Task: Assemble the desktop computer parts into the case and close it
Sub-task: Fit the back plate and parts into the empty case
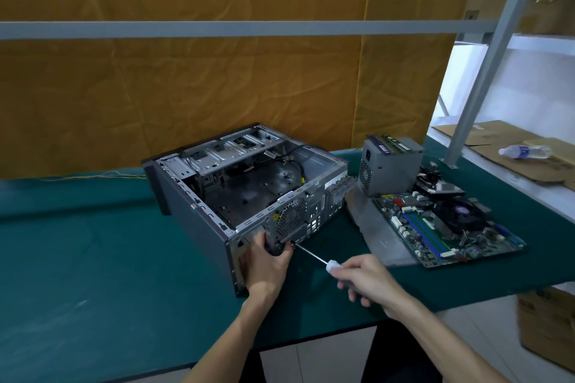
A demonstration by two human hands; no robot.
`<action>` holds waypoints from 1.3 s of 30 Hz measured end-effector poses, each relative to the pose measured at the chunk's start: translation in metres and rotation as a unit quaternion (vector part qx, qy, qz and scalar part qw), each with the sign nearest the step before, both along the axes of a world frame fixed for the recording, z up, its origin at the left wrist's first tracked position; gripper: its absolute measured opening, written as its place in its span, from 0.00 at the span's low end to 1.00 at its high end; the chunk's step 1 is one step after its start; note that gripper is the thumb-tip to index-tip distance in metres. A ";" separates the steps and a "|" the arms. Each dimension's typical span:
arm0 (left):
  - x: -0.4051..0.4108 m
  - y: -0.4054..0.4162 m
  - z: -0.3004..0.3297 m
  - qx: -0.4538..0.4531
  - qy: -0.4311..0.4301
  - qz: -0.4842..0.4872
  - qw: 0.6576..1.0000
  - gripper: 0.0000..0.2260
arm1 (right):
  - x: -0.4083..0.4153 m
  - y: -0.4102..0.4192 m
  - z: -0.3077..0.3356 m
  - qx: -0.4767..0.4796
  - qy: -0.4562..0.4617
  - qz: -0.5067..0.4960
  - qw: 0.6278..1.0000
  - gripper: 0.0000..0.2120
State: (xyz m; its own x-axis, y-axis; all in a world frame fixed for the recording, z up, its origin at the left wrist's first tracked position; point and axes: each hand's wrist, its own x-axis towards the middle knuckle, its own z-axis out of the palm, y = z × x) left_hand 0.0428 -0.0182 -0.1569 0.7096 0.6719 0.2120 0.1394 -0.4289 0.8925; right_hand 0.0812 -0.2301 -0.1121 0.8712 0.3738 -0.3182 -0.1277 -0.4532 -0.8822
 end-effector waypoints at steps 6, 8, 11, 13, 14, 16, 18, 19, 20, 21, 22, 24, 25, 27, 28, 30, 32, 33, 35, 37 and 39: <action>-0.005 -0.006 0.006 0.014 0.015 0.024 1.000 0.16 | -0.006 0.001 -0.001 -0.025 -0.022 -0.004 0.999 0.19; -0.005 -0.006 0.006 0.013 0.023 0.026 0.999 0.16 | -0.005 0.000 -0.002 -0.008 -0.033 -0.026 0.999 0.17; -0.006 -0.008 0.007 0.009 0.030 0.031 0.999 0.17 | -0.004 -0.003 0.003 -0.034 -0.029 0.005 0.999 0.20; -0.005 -0.009 0.006 0.018 0.035 0.036 0.999 0.16 | -0.006 -0.003 0.002 -0.046 -0.037 0.016 0.998 0.19; -0.005 -0.010 0.005 0.023 0.036 0.038 0.998 0.16 | -0.007 -0.002 0.001 -0.034 -0.042 0.009 0.998 0.17; -0.004 -0.010 0.005 0.025 0.036 0.036 0.998 0.15 | -0.007 0.000 0.000 -0.013 -0.061 -0.013 0.998 0.17; -0.003 -0.008 0.003 0.018 0.032 0.027 0.999 0.15 | -0.004 0.000 0.001 -0.010 -0.059 -0.023 0.998 0.16; -0.003 -0.007 0.003 0.015 0.030 0.023 0.999 0.15 | -0.003 0.000 0.003 -0.019 -0.047 -0.013 0.999 0.17; -0.003 -0.007 0.003 0.013 0.030 0.021 0.999 0.15 | -0.003 0.000 0.006 -0.035 -0.033 0.004 0.999 0.20; -0.002 -0.007 0.003 0.013 0.031 0.023 0.999 0.15 | -0.003 0.000 0.008 -0.050 -0.022 0.021 0.998 0.22; -0.002 -0.007 0.003 0.016 0.034 0.025 0.999 0.15 | -0.004 0.000 0.008 -0.055 -0.017 0.030 0.998 0.22; -0.003 -0.008 0.003 0.024 0.037 0.031 0.999 0.16 | -0.005 0.000 0.005 -0.052 -0.031 0.019 0.998 0.21; -0.003 -0.008 0.003 0.024 0.036 0.033 0.999 0.16 | -0.006 0.000 0.004 -0.047 -0.045 0.008 0.998 0.22; -0.004 -0.008 0.004 0.020 0.033 0.029 0.999 0.16 | -0.005 -0.002 0.001 -0.038 -0.065 -0.013 0.997 0.19; -0.003 -0.008 0.004 0.021 0.033 0.027 0.999 0.16 | -0.004 -0.002 0.000 -0.033 -0.058 -0.019 0.998 0.18; -0.003 -0.008 0.004 0.026 0.034 0.030 0.999 0.16 | -0.003 -0.001 0.004 -0.037 -0.022 -0.014 0.999 0.21; -0.004 -0.008 0.005 0.035 0.034 0.038 0.998 0.17 | -0.004 0.002 0.004 -0.047 -0.011 -0.004 0.999 0.20; -0.004 -0.008 0.005 0.040 0.034 0.040 0.998 0.17 | -0.006 0.003 0.003 -0.037 -0.017 -0.005 0.999 0.18; -0.005 -0.008 0.006 0.052 0.032 0.043 0.997 0.17 | -0.006 0.001 0.000 -0.017 -0.057 -0.017 0.998 0.18; -0.005 -0.008 0.006 0.059 0.030 0.043 0.997 0.18 | -0.003 -0.002 0.000 -0.029 -0.100 -0.022 0.994 0.14; -0.005 -0.007 0.007 0.054 0.028 0.040 0.997 0.18 | 0.001 -0.001 0.003 -0.017 -0.050 -0.013 0.999 0.15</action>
